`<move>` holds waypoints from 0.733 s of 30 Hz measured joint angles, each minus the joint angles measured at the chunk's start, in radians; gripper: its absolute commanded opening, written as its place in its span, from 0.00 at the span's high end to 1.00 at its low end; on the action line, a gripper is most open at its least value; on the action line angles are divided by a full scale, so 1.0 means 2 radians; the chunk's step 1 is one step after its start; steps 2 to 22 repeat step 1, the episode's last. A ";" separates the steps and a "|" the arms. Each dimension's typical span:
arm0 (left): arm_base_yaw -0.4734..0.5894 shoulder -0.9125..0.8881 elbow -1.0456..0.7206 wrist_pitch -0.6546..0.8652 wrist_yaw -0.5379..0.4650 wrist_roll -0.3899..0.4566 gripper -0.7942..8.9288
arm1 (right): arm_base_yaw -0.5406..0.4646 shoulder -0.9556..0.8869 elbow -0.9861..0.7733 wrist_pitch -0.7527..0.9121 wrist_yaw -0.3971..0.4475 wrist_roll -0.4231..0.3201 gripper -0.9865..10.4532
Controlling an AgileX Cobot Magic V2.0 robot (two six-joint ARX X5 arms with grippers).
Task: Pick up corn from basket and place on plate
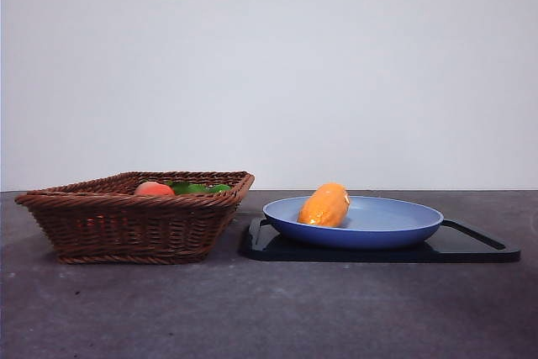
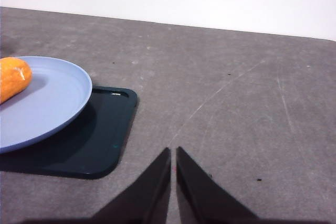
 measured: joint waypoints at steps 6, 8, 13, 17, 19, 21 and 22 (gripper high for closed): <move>0.000 0.000 0.000 0.000 0.000 0.000 0.91 | 0.000 0.000 0.000 0.000 0.000 0.000 0.91; 0.000 0.000 0.000 0.000 0.000 0.000 0.91 | 0.000 0.000 0.000 0.000 0.000 0.000 0.91; 0.000 0.000 0.000 0.000 0.000 0.000 0.91 | 0.000 0.000 0.000 0.000 0.000 0.000 0.91; 0.000 0.000 0.000 0.000 0.000 0.000 0.91 | 0.000 0.000 0.000 0.000 0.000 0.000 0.91; 0.000 0.000 0.000 0.000 0.000 0.000 0.91 | 0.000 0.000 0.000 0.000 0.000 0.000 0.91; 0.000 0.000 0.000 0.000 0.000 0.000 0.91 | 0.000 0.000 0.000 0.000 0.000 0.000 0.91; 0.000 0.000 0.000 0.000 0.000 0.000 0.91 | 0.000 0.000 0.000 0.000 0.000 0.000 0.91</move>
